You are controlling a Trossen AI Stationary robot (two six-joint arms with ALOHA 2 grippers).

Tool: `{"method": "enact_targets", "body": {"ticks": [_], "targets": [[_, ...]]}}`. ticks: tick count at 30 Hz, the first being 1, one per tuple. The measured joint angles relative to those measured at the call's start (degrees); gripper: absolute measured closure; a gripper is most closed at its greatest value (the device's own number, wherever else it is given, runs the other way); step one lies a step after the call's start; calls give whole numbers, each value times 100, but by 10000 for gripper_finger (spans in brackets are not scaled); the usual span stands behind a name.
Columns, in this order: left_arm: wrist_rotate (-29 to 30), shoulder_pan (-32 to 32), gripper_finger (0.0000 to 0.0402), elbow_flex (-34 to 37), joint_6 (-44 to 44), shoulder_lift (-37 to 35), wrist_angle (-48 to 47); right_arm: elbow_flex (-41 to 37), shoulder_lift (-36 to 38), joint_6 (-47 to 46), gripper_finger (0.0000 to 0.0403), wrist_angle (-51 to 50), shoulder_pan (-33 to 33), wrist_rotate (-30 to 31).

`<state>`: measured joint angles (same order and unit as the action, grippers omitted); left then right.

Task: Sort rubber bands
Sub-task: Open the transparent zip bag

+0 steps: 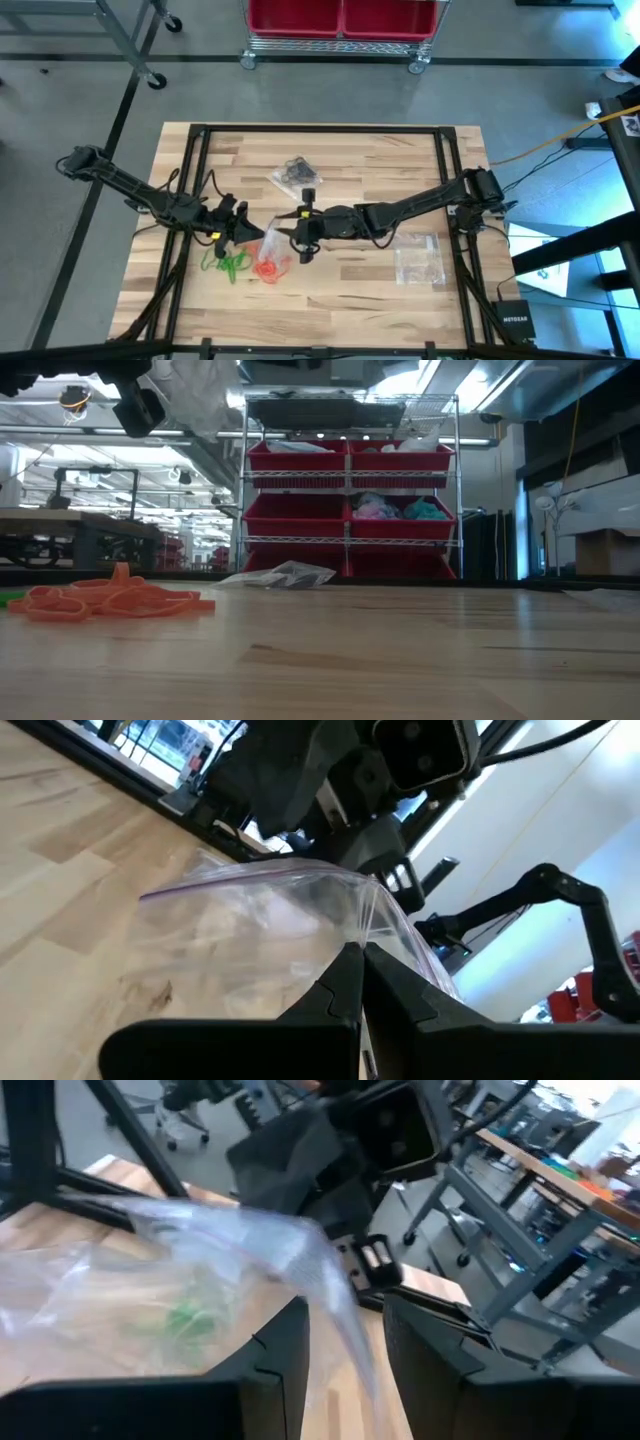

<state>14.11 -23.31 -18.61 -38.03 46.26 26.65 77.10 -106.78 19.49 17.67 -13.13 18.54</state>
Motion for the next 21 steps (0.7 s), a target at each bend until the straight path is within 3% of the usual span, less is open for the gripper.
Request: {"method": "enact_targets", "body": {"ticks": [5, 11, 17, 21], "targets": [[2, 0, 401, 0, 51, 0, -41, 0, 2, -53, 292, 211, 0, 163], [2, 0, 401, 0, 45, 0, -74, 0, 4, -501, 389, 70, 83, -434], [52, 28, 400, 0, -143, 0, -85, 0, 40, -608, 399, -461, 81, -362], [-2, 85, 369, 0, -386, 0, -103, 0, 133, -1011, 401, -1024, 76, -358]]}}
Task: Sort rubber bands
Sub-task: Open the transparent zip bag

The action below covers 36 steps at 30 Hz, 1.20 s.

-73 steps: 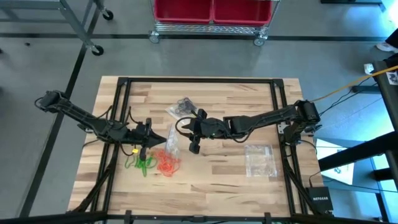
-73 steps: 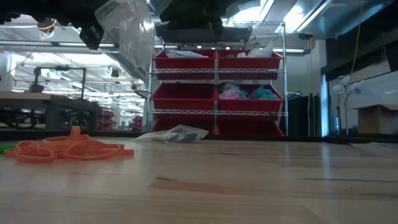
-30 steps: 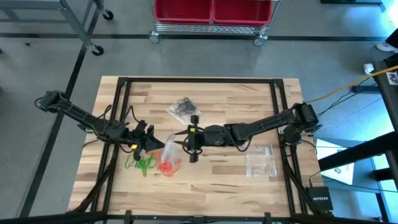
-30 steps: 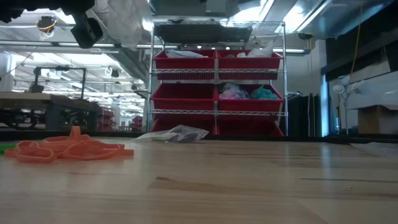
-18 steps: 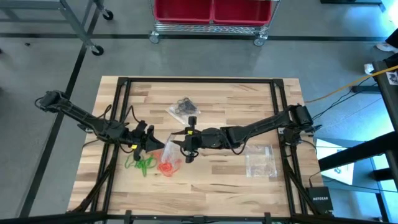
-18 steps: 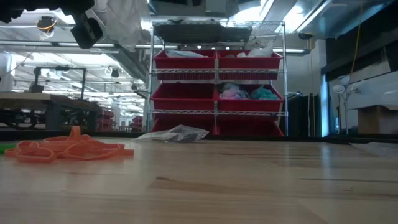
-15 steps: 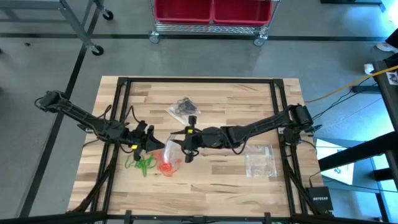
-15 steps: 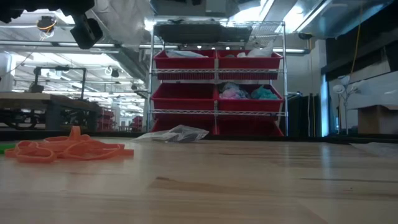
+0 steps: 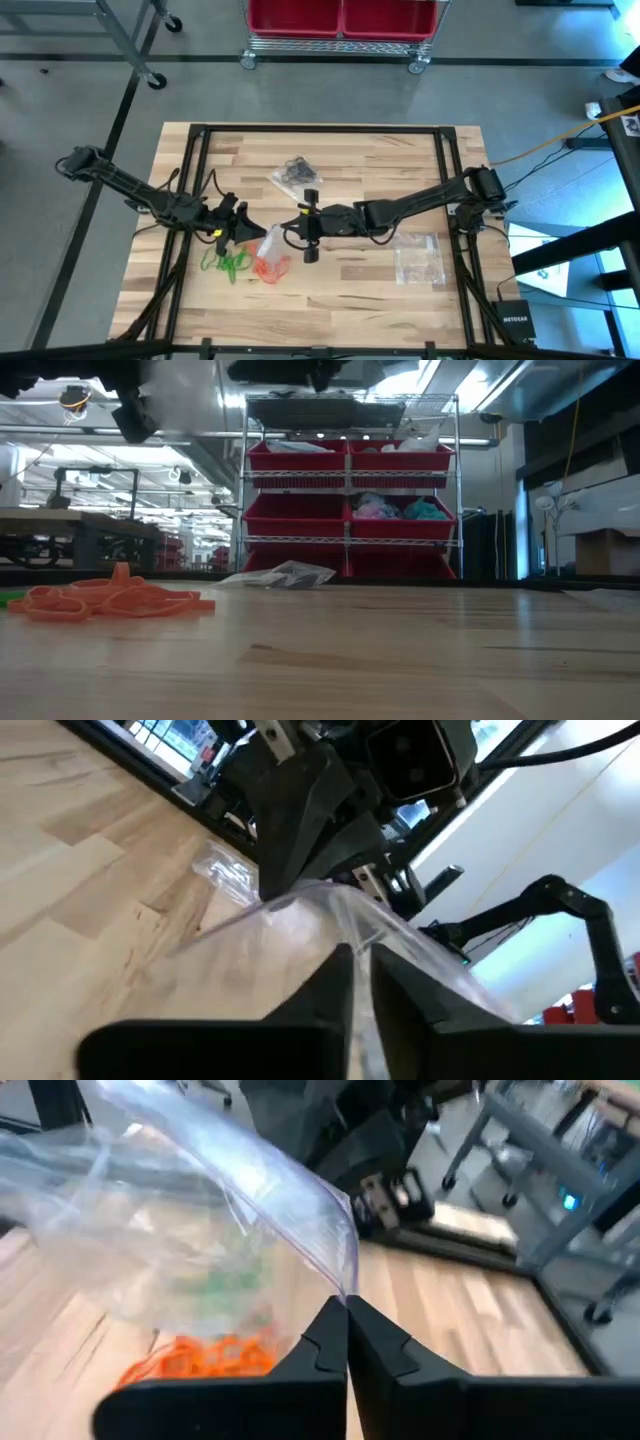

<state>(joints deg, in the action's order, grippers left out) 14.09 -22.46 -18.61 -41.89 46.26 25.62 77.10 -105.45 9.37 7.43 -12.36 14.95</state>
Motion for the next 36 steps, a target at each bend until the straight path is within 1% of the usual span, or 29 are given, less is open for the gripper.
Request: {"method": "enact_targets", "body": {"ticks": [7, 11, 14, 17, 21, 25, 28, 30, 34, 36], "targets": [[4, 52, 283, 0, 36, -19, -585, 0, 128, -769, 402, -1038, 0, 44], [-73, 124, 260, 0, 118, -203, -1065, 0, 129, -1628, 402, -1682, 0, 42], [-77, 125, 258, -32, 218, -336, -866, 0, 132, -2293, 403, -2049, 45, 30], [19, 125, 263, -306, 711, -287, -764, 0, 89, -2831, 403, -2055, 182, -126], [310, 123, 271, -689, 1504, 112, -774, 2, -201, -3174, 403, -1731, 387, -362], [499, 125, 272, -977, 1947, 680, -782, 0, -536, -3483, 403, -1708, 505, -557], [555, 126, 272, -1034, 2031, 1105, -908, 0, -730, -3609, 403, -1708, 503, -564], [561, 167, 272, -1034, 2012, 1357, -1051, -2, -820, -3641, 403, -1699, 501, -684], [566, 315, 272, -1036, 1852, 1899, -1369, -2, -894, -3655, 403, -1644, 501, -804], [564, 409, 272, -1036, 1842, 2157, -1381, -2, -894, -3655, 403, -1597, 501, -804]]}}
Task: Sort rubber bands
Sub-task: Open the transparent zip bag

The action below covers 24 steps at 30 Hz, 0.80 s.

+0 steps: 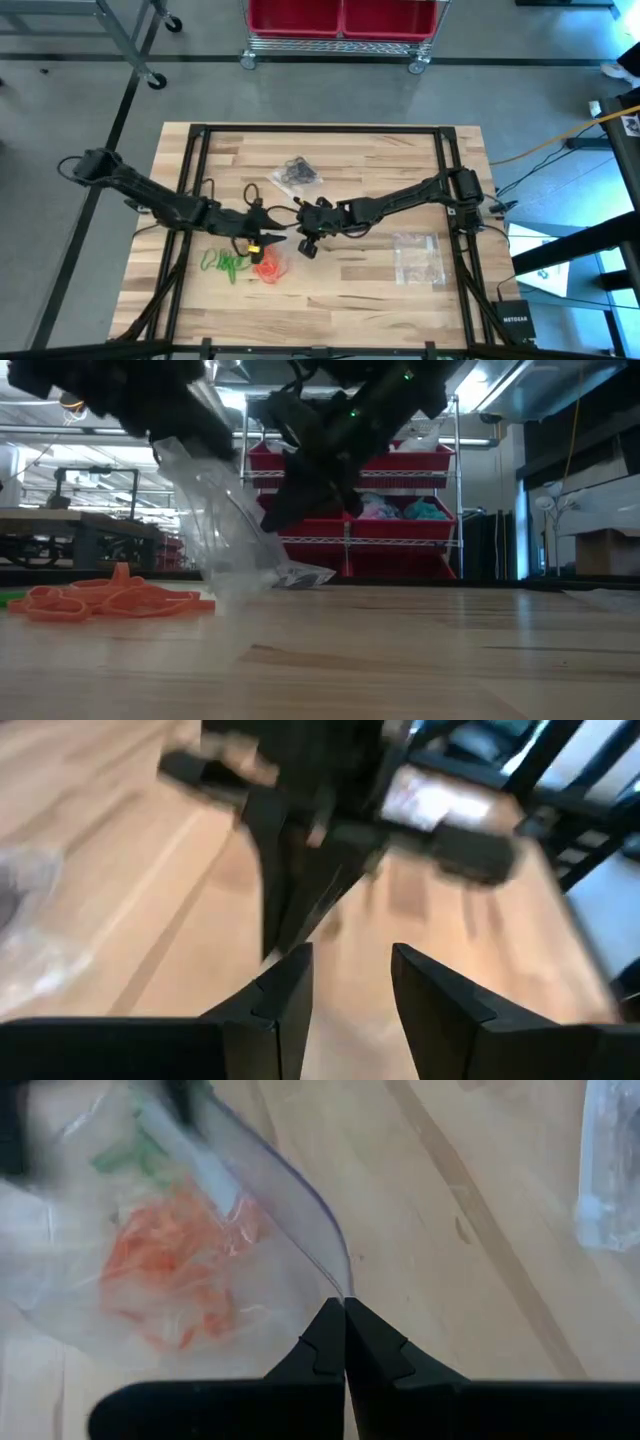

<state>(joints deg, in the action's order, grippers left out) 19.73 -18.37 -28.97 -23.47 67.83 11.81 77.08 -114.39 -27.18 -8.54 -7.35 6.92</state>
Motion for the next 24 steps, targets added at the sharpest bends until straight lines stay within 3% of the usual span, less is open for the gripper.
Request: {"method": "enact_targets", "body": {"ticks": [11, 14, 19, 24], "targets": [[14, 670, 273, -2, -650, 926, -619, 0, -2, 40, 392, 228, 66, -503], [14, 734, 273, -2, -655, 1026, -753, 0, -2, -78, 365, 183, 65, -323], [7, 727, 273, -2, -626, 1118, -782, 1, -2, -88, 294, -186, 66, 497], [-1, 680, 273, -2, -620, 1124, -793, 0, 14, 51, 254, -485, 196, 279]]}}
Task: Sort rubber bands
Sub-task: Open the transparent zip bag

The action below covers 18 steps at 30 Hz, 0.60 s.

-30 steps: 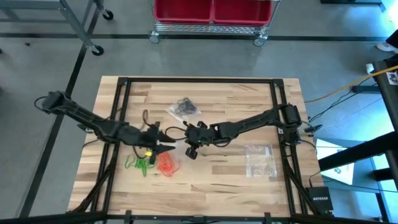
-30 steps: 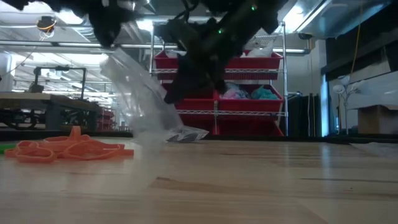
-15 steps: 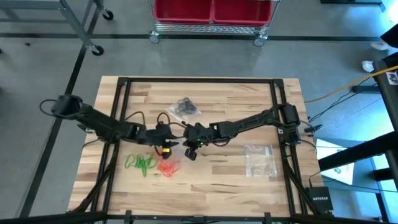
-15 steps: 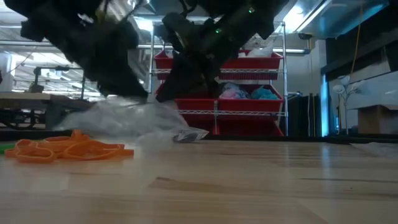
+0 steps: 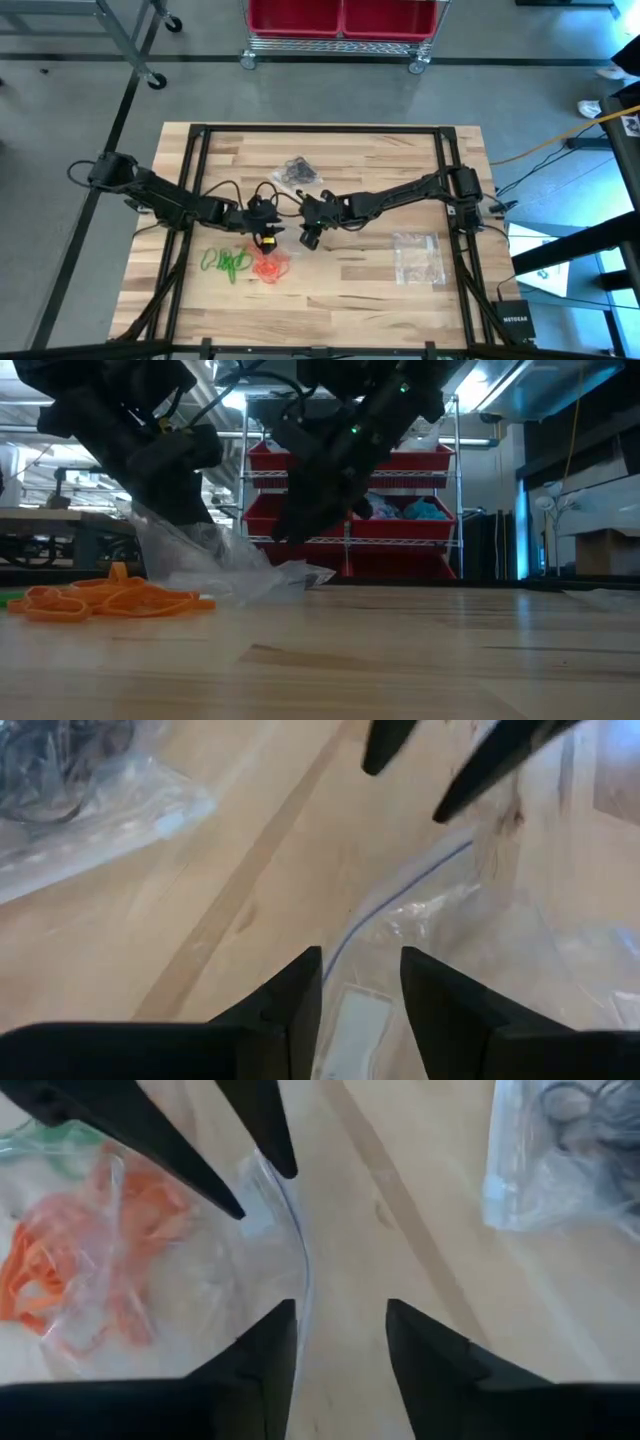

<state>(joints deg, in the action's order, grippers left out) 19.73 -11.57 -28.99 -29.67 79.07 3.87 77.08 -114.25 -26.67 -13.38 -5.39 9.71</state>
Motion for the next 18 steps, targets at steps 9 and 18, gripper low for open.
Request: {"method": "enact_targets", "body": {"ticks": [9, 18], "targets": [[-54, -88, 273, 0, 32, 0, 453, 2, -261, 157, 249, -53, 498, -974], [-158, -112, 273, 0, -117, 427, 413, 0, -495, 315, 249, 109, 478, -1206]]}}
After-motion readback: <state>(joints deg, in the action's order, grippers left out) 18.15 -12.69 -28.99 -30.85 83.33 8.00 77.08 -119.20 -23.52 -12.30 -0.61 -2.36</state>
